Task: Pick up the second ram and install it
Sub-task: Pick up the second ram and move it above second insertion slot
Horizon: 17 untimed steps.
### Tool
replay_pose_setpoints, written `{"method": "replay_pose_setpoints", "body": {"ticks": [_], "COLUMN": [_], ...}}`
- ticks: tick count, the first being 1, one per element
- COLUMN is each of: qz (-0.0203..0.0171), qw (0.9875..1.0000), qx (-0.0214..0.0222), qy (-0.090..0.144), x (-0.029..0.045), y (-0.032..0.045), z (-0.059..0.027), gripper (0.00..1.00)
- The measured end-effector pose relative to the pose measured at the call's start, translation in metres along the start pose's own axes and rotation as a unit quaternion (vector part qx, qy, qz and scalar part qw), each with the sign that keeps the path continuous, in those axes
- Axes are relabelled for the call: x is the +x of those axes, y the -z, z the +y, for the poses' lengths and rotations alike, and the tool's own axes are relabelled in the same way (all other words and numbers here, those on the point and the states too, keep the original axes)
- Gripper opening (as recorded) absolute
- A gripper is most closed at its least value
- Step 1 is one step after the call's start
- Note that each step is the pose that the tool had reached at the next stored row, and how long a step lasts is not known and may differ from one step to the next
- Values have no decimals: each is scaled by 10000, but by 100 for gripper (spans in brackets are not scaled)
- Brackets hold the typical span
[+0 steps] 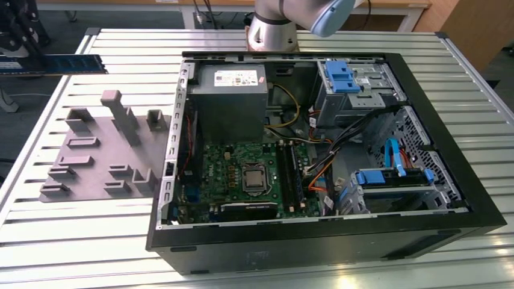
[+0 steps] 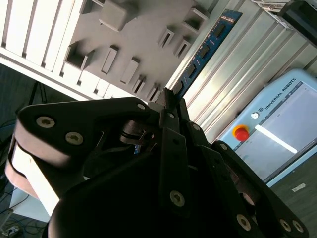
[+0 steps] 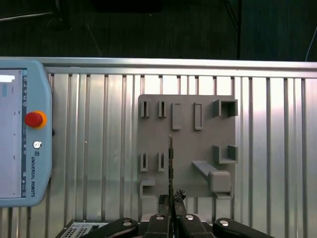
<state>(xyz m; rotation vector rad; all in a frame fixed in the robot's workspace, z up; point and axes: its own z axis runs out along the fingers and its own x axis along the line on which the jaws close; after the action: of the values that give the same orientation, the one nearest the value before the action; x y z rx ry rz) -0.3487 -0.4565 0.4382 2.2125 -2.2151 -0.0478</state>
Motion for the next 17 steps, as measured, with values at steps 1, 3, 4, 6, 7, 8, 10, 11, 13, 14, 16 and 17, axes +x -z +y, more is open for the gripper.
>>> {"method": "replay_pose_setpoints", "body": {"ticks": [1,3,4,6,7,8,10,11,13,14,16,17], "qz": [0,0,0,0,0,0,0,0,0,0,0,0], "qw": [10000,10000,10000,10000,10000,10000,10000,10000,10000,10000,10000,10000], "qx": [0,0,0,0,0,0,0,0,0,0,-1,0], "qy": [0,0,0,0,0,0,0,0,0,0,0,0], "x": [0,0,0,0,0,0,0,0,0,0,0,0], "y": [0,1,1,2,3,3,3,4,4,4,5,5], "z": [-9,-28,-38,-58,-68,-79,-100,-109,-129,-140,-159,-168], "gripper": [14,14,14,14,14,14,14,14,14,14,14,14]}}
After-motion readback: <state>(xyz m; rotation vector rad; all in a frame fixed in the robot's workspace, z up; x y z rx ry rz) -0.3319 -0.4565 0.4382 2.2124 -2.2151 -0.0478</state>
